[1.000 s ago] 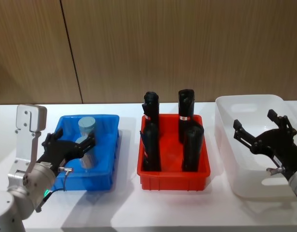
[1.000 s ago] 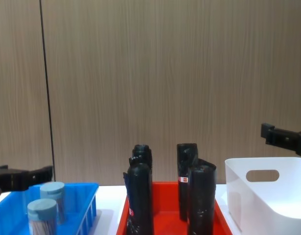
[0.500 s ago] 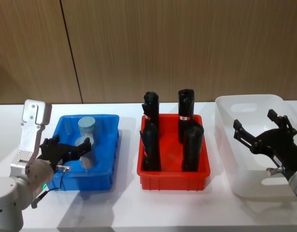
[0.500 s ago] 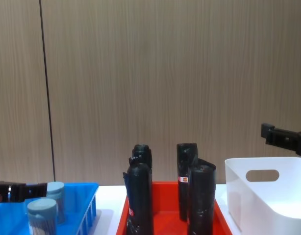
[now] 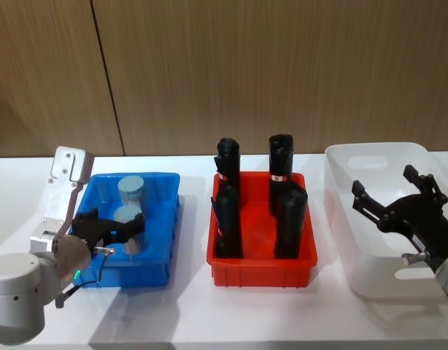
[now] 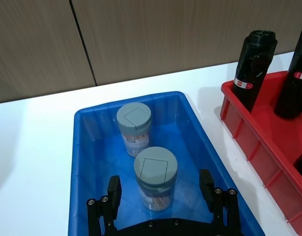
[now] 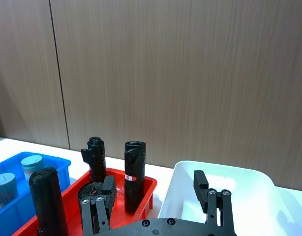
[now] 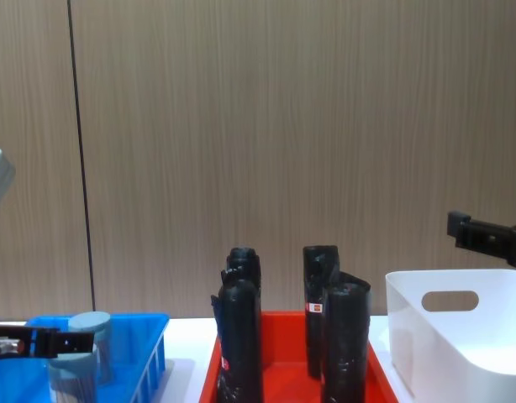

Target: Pick the cotton swabs from the blue box and place them into the white box.

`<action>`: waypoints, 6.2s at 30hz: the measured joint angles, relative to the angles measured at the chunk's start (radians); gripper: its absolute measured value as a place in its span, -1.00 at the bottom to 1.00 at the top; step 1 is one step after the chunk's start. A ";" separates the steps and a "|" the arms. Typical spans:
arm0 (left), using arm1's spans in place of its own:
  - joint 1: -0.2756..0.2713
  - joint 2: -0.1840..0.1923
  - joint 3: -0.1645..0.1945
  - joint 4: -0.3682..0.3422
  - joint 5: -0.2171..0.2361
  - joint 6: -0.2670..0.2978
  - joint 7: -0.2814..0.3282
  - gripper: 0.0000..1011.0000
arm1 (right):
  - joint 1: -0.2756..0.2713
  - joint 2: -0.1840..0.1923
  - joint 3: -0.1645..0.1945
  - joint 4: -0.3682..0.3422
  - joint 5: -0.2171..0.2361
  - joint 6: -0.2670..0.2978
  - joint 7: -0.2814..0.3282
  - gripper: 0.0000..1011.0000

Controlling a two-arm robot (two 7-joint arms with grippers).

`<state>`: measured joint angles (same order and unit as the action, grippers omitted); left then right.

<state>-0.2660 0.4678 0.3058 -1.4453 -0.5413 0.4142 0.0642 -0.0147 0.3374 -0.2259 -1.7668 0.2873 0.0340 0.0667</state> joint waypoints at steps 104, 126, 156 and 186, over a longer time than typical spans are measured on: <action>-0.075 -0.043 0.000 0.029 0.151 -0.065 -0.151 0.33 | 0.000 0.000 0.000 0.000 0.000 0.000 0.000 0.98; -0.001 0.051 -0.048 -0.130 0.028 -0.130 -0.370 0.33 | 0.000 0.000 0.000 0.000 0.000 0.000 0.000 0.98; -0.104 0.026 -0.024 0.007 -0.075 -0.147 -0.865 0.33 | 0.000 0.000 0.000 0.000 0.000 0.000 0.000 0.98; -0.155 0.008 0.011 0.075 -0.067 -0.128 -1.023 0.33 | 0.000 0.000 0.001 0.000 0.000 0.000 0.004 0.98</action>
<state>-0.4213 0.4762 0.3171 -1.3705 -0.6080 0.2866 -0.9592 -0.0146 0.3374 -0.2252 -1.7668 0.2870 0.0339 0.0712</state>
